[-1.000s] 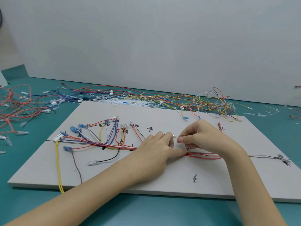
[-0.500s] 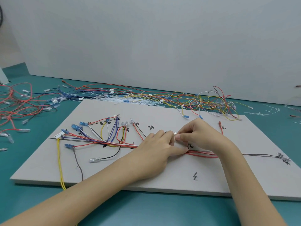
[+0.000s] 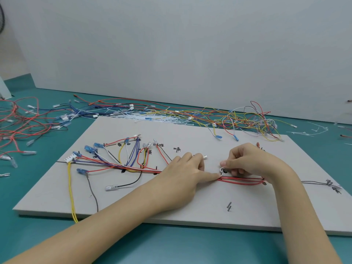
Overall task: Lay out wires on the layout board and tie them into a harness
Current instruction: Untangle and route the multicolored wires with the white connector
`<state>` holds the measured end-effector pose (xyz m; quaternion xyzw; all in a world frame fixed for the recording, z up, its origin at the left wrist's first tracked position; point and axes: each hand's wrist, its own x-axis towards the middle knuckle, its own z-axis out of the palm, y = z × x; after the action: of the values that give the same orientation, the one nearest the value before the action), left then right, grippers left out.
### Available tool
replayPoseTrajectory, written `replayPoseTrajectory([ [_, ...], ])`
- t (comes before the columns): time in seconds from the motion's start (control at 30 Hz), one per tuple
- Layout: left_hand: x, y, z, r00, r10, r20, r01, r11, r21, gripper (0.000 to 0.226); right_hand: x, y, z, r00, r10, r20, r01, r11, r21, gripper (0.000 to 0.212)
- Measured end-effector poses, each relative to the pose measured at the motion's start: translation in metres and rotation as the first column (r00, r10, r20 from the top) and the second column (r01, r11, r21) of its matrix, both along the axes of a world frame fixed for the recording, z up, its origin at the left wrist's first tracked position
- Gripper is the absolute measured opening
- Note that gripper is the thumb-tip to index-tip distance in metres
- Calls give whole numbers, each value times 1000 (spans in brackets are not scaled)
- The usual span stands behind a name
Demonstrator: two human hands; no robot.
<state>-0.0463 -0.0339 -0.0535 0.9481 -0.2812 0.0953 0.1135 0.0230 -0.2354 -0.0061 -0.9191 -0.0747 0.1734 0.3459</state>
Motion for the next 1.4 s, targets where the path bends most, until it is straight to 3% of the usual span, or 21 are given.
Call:
replayPoseTrajectory([
  [1.03,0,-6,1,999,40,-30,-39,998,47,72,-14,6,11,995,91,46,-84,985,-149,20],
  [1.2,3,-1,1,995,26,-98,-37,993,-108,58,-15,5,12,997,75,32,-70,988,-136,24],
  [1.3,2,8,13,971,-22,-238,-61,940,-335,45,-14,7,9,997,55,57,-47,991,-128,20],
  [1.4,6,36,39,931,8,-366,-178,882,-435,28,-11,6,7,993,-4,114,11,998,-60,15],
])
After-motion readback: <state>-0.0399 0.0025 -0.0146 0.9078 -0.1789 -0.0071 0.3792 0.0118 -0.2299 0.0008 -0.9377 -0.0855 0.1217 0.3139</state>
